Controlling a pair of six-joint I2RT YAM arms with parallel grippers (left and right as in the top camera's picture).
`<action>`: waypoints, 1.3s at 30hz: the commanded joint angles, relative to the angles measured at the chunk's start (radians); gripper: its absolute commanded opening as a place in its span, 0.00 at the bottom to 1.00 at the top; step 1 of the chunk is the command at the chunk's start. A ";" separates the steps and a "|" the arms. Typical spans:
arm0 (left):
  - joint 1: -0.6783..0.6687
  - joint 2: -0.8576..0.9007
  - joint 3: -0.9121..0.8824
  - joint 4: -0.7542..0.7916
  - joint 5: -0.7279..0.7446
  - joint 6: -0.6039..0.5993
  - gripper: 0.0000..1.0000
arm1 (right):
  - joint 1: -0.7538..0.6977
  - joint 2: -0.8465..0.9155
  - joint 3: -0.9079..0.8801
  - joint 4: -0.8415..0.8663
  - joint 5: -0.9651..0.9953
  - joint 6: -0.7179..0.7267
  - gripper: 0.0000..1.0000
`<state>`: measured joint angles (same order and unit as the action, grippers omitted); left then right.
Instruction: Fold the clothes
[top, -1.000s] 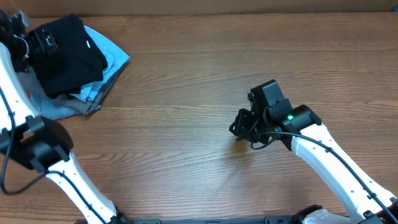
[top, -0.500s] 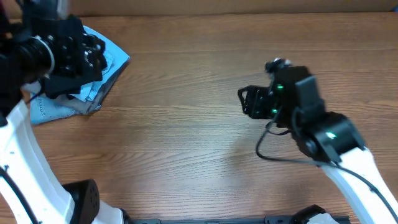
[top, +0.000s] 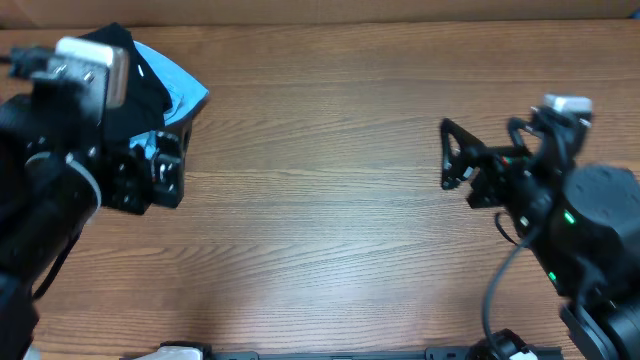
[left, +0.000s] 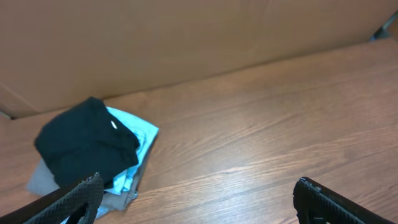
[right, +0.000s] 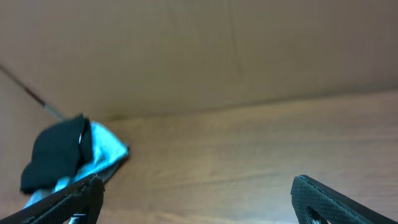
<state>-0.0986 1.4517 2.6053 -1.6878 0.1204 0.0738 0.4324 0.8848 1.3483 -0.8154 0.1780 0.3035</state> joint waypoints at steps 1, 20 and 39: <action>-0.007 0.007 -0.006 0.000 -0.018 -0.030 1.00 | -0.003 -0.061 0.015 0.005 0.065 -0.027 1.00; -0.007 0.045 -0.006 -0.001 0.034 -0.029 1.00 | -0.003 -0.066 0.014 -0.055 0.047 -0.008 1.00; -0.007 0.045 -0.006 -0.002 0.034 -0.029 1.00 | -0.003 -0.066 0.011 -0.085 0.181 -0.024 1.00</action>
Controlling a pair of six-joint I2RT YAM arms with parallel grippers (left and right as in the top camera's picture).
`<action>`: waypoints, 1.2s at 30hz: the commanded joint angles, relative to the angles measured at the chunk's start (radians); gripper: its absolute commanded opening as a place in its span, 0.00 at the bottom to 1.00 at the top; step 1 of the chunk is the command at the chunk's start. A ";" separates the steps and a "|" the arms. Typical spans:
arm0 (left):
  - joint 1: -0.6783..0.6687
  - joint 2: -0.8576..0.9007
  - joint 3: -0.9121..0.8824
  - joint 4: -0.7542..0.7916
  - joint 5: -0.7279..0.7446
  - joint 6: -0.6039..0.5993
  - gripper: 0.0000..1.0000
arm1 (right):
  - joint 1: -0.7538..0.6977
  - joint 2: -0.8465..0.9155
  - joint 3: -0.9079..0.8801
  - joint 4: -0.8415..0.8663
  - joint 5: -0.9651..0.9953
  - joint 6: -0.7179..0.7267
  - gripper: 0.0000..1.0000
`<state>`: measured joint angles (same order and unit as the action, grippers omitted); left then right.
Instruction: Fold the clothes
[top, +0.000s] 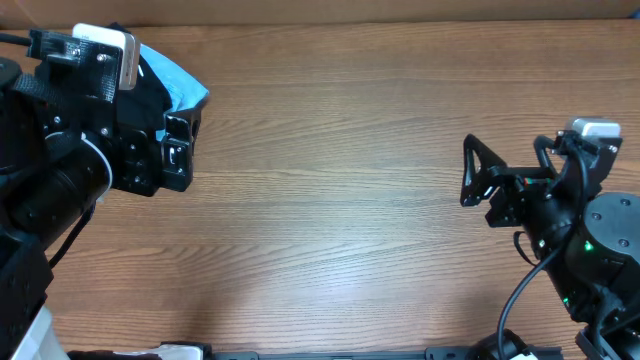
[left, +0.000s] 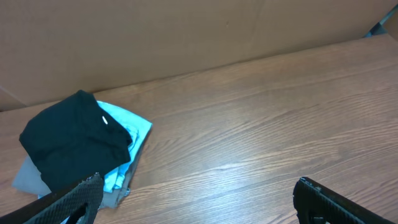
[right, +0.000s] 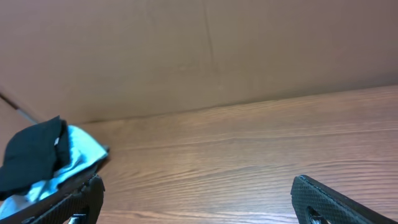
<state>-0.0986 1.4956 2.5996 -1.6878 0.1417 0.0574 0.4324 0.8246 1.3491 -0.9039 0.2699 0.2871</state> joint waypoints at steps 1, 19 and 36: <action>-0.007 0.001 0.000 -0.001 0.013 -0.013 1.00 | -0.003 -0.010 0.005 0.005 0.118 -0.007 1.00; -0.007 0.001 0.000 -0.002 0.012 -0.013 1.00 | -0.364 -0.332 -0.693 0.539 -0.393 -0.087 1.00; -0.007 0.001 0.000 -0.002 0.013 -0.013 1.00 | -0.475 -0.762 -1.154 0.686 -0.402 -0.052 1.00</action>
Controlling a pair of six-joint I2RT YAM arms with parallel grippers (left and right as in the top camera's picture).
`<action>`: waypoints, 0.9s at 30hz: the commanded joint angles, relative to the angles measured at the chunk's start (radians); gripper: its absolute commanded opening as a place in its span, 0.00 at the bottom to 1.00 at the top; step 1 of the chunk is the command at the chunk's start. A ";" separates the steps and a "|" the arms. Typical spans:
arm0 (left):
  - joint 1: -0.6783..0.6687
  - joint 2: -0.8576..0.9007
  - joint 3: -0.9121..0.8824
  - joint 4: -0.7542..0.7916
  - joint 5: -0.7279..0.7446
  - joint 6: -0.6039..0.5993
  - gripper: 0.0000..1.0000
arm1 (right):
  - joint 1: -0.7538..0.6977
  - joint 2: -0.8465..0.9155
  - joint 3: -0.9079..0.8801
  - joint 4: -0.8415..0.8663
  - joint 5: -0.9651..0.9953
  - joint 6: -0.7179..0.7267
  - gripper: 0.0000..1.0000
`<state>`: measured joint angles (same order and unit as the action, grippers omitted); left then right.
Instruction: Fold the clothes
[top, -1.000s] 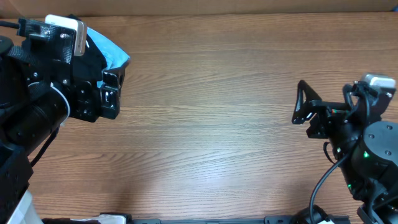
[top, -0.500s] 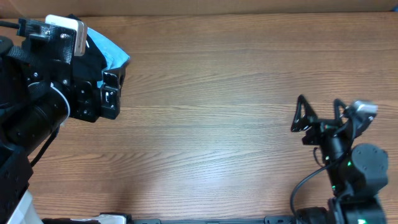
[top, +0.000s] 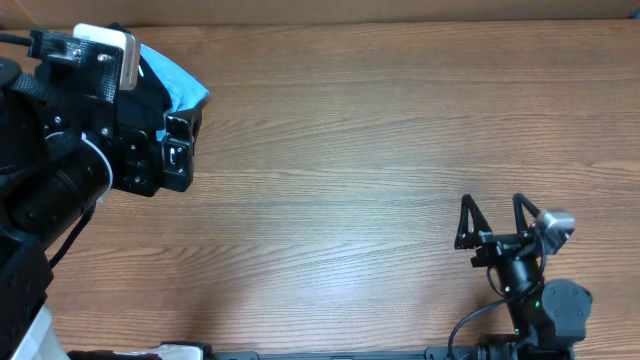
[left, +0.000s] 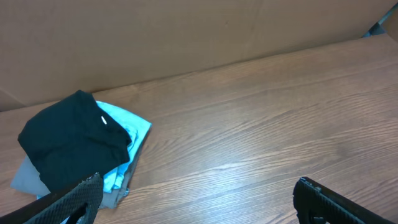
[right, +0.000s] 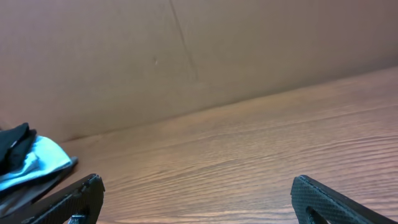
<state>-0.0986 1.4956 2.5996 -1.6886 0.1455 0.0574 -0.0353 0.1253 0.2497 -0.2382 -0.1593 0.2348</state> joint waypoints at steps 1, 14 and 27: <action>-0.007 0.001 0.000 0.000 0.009 -0.013 1.00 | -0.007 -0.087 -0.075 0.030 0.027 0.000 1.00; -0.007 0.002 0.000 0.000 0.008 -0.013 1.00 | -0.012 -0.122 -0.242 0.171 0.035 0.001 1.00; -0.007 0.002 0.000 0.000 0.008 -0.013 1.00 | -0.012 -0.122 -0.242 0.170 0.035 0.001 1.00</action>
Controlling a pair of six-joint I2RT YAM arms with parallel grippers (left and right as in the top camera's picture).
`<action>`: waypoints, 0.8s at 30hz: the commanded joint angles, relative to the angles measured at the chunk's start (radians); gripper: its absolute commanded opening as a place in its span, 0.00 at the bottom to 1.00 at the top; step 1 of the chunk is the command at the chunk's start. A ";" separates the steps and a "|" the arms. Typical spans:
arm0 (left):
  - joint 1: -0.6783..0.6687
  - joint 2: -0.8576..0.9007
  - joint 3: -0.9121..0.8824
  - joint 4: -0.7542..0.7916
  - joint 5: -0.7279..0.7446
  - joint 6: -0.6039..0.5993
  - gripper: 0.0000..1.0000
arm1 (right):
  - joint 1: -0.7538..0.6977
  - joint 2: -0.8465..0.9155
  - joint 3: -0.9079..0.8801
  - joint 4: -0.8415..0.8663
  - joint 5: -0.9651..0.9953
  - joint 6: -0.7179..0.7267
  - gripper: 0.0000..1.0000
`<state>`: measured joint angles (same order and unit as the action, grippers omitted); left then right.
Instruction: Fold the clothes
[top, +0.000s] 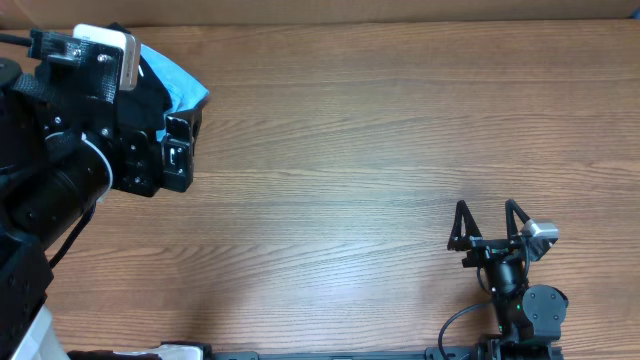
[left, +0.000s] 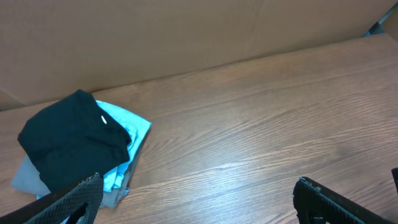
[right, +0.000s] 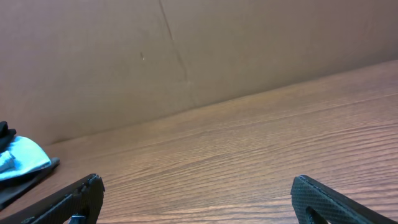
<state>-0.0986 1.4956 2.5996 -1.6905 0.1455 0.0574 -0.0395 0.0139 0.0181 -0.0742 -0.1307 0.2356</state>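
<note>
A stack of folded clothes (left: 78, 146) lies at the table's far left corner: a black garment (left: 68, 137) on top, a light blue one (left: 127, 134) under it, a grey one (left: 28, 177) at the bottom. In the overhead view the clothes (top: 175, 85) peek out from behind the left arm. My left gripper (left: 199, 199) is open, hanging just right of the stack with nothing between its fingers. My right gripper (top: 484, 225) is open near the table's front right, far from the stack. The right wrist view shows the clothes (right: 18, 158) at its left edge.
A brown cardboard wall (left: 186, 31) runs along the table's far edge. The wooden tabletop (top: 350, 150) stretches between the two arms. The right arm's base (top: 520, 300) sits at the front edge.
The right gripper has shifted slightly left and lower near the front edge. The left arm and the stack of clothes have not moved.
First the left gripper hung low beside the folded stack and the right gripper was raised at the right side. Then the left arm stood higher and further back. The right arm was later folded down near the front right edge, where it stays.
</note>
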 joint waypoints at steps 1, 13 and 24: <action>-0.007 0.002 0.000 0.002 0.008 -0.013 1.00 | -0.008 -0.011 -0.010 0.005 0.006 0.000 1.00; -0.007 0.002 0.000 0.002 0.008 -0.013 1.00 | -0.008 -0.011 -0.010 0.006 0.006 0.000 1.00; -0.006 -0.001 0.000 0.001 0.027 -0.009 1.00 | -0.008 -0.011 -0.010 0.005 0.006 0.000 1.00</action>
<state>-0.0986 1.4956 2.5996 -1.6905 0.1497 0.0574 -0.0395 0.0139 0.0181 -0.0746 -0.1299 0.2352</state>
